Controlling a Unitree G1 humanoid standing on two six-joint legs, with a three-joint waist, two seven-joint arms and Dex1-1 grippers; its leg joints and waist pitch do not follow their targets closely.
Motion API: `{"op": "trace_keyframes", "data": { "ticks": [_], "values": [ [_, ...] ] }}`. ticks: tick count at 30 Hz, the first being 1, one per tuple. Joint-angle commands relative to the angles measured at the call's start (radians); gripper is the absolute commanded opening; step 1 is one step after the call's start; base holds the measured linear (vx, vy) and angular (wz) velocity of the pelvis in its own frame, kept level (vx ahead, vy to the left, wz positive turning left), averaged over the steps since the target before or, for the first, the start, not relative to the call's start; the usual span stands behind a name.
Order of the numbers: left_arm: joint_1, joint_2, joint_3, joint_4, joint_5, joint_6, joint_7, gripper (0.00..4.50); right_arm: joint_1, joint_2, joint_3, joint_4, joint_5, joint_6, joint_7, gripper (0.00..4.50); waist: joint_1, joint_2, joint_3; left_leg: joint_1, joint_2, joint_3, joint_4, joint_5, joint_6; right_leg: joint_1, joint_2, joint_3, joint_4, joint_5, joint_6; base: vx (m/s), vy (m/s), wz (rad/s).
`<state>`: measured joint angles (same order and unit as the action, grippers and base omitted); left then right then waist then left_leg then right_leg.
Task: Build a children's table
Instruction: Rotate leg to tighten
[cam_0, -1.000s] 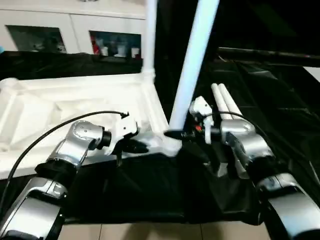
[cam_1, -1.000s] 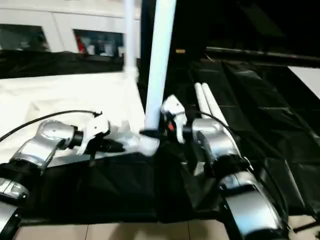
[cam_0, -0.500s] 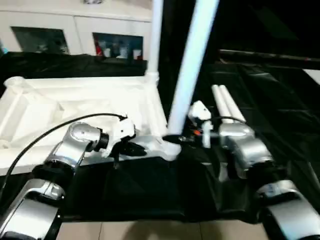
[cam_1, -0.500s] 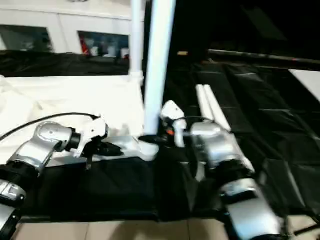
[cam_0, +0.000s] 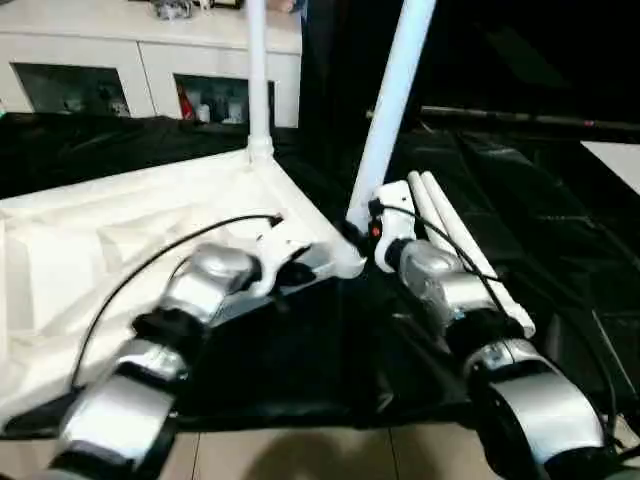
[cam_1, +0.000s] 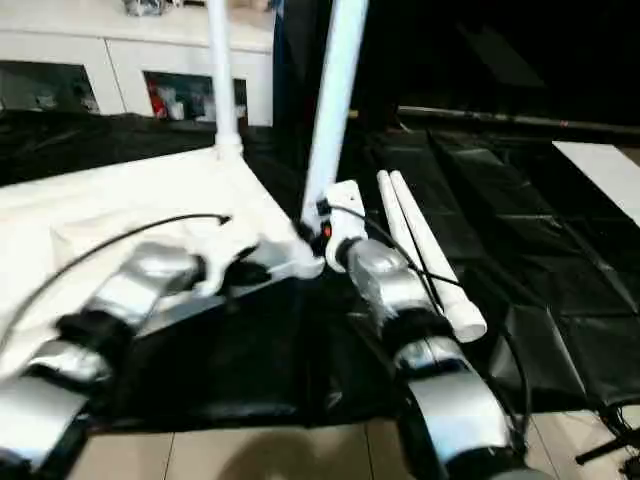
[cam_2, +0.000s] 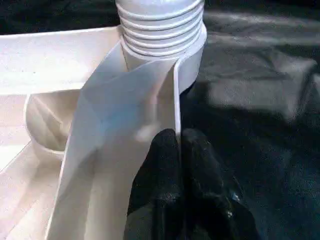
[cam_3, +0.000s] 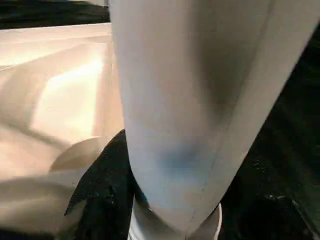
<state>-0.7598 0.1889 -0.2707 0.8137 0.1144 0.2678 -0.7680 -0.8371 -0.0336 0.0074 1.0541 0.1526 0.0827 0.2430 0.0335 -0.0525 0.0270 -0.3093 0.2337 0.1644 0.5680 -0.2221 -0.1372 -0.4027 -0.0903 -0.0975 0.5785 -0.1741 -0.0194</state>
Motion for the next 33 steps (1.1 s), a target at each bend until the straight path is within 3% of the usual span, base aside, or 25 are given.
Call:
{"op": "trace_keyframes", "data": {
  "ticks": [1,3,6,14,16,19,23,25,26,27,29,31,32,33],
  "values": [
    [-0.025,-0.033,-0.015,-0.051,-0.008,0.016,-0.018,0.0,0.068,-0.009,-0.008,0.157,-0.038,0.083,-0.084,1.87,-0.001,0.024,-0.032,-0.012,-0.007,0.003,-0.079,-0.343,0.007,0.024,-0.043,0.034,-0.092,-0.508,-0.09,0.0,0.0,0.0],
    [-0.027,-0.037,-0.017,-0.042,-0.007,0.015,-0.005,0.0,0.059,-0.003,-0.009,0.171,-0.043,0.083,-0.098,1.87,-0.002,0.022,-0.034,-0.016,-0.007,0.006,-0.08,-0.327,0.006,0.025,-0.041,0.039,-0.084,-0.439,-0.116,0.0,0.0,0.0],
    [-0.024,-0.029,-0.015,-0.044,-0.009,0.016,-0.01,0.0,0.056,-0.002,-0.008,0.182,-0.049,0.084,-0.103,1.87,-0.001,0.021,-0.034,-0.018,-0.008,0.009,-0.08,-0.322,0.01,0.028,-0.041,0.042,-0.08,-0.407,-0.129,0.0,0.0,0.0],
    [-0.015,-0.011,-0.01,-0.059,-0.003,0.017,-0.016,0.0,0.039,-0.001,-0.014,0.2,-0.056,0.05,-0.089,1.87,-0.004,0.021,-0.035,-0.02,-0.007,0.01,-0.081,-0.316,0.011,0.029,-0.044,0.043,-0.081,-0.425,-0.126,0.0,0.0,0.0],
    [-0.012,-0.005,-0.013,-0.063,-0.001,0.004,-0.02,0.0,0.031,-0.001,-0.015,0.194,-0.055,0.044,-0.06,2.43,-0.004,0.022,-0.034,-0.019,-0.007,0.009,-0.082,-0.323,0.01,0.028,-0.043,0.042,-0.083,-0.433,-0.124,0.0,0.0,0.0],
    [-0.006,0.005,-0.018,-0.071,0.004,0.004,-0.025,0.0,0.021,-0.004,-0.008,0.18,-0.056,0.037,-0.025,2.62,-0.005,0.025,-0.035,-0.018,-0.006,0.008,-0.081,-0.321,0.007,0.028,-0.043,0.043,-0.081,-0.424,-0.129,0.0,0.0,0.0],
    [0.002,0.026,-0.012,-0.081,-0.003,-0.011,-0.043,0.0,0.0,-0.019,-0.011,0.137,-0.046,0.027,0.055,3.02,-0.001,0.025,-0.04,-0.026,-0.006,0.017,-0.077,-0.24,0.026,0.04,-0.042,0.047,-0.064,-0.278,-0.186,0.0,0.0,0.0],
    [0.006,0.036,-0.013,-0.087,-0.007,-0.025,-0.061,0.0,0.002,-0.029,-0.008,0.111,-0.043,0.027,0.091,3.19,0.002,0.028,-0.043,-0.028,-0.006,0.018,-0.075,-0.2,0.034,0.046,-0.044,0.048,-0.059,-0.242,-0.198,0.0,0.0,0.0],
    [0.015,0.056,-0.017,-0.099,-0.012,-0.052,-0.092,0.0,0.014,-0.047,-0.01,0.05,-0.03,0.043,0.154,3.29,0.003,0.03,-0.048,-0.03,-0.006,0.02,-0.07,-0.123,0.048,0.051,-0.042,0.049,-0.047,-0.138,-0.225,0.0,0.0,0.0],
    [0.018,0.06,-0.017,-0.103,-0.014,-0.06,-0.102,0.0,0.02,-0.053,-0.008,0.031,-0.027,0.049,0.169,3.29,0.003,0.029,-0.05,-0.032,-0.006,0.02,-0.067,-0.092,0.055,0.055,-0.041,0.049,-0.039,-0.091,-0.236,0.0,0.0,0.0],
    [0.03,0.075,-0.019,-0.12,-0.022,-0.074,-0.131,0.0,0.053,-0.076,0.01,-0.053,-0.02,0.074,0.235,3.54,0.008,0.032,-0.061,-0.033,-0.01,0.024,-0.052,0.05,0.095,0.056,-0.037,0.05,-0.014,0.117,-0.296,0.0,0.0,0.0],
    [0.036,0.082,-0.02,-0.13,-0.025,-0.076,-0.144,0.0,0.07,-0.087,0.018,-0.095,-0.016,0.088,0.272,3.61,0.009,0.026,-0.06,-0.039,-0.016,0.024,-0.045,0.097,0.129,0.064,-0.03,0.05,-0.007,0.206,-0.308,0.0,0.0,0.0],
    [0.049,0.097,-0.017,-0.143,-0.034,-0.08,-0.171,0.0,0.138,-0.129,0.055,-0.236,-0.002,0.125,0.378,3.78,0.009,0.026,-0.058,-0.039,-0.02,0.027,-0.042,0.11,0.163,0.062,-0.028,0.05,-0.007,0.239,-0.32,0.0,0.0,0.0],
    [0.055,0.103,-0.017,-0.147,-0.041,-0.095,-0.191,0.0,0.159,-0.145,0.07,-0.277,0.001,0.141,0.406,3.78,0.017,0.024,-0.061,-0.037,-0.017,0.027,-0.037,0.121,0.19,0.061,-0.034,0.052,-0.003,0.266,-0.321,0.0,0.0,0.0]
  ]
}}
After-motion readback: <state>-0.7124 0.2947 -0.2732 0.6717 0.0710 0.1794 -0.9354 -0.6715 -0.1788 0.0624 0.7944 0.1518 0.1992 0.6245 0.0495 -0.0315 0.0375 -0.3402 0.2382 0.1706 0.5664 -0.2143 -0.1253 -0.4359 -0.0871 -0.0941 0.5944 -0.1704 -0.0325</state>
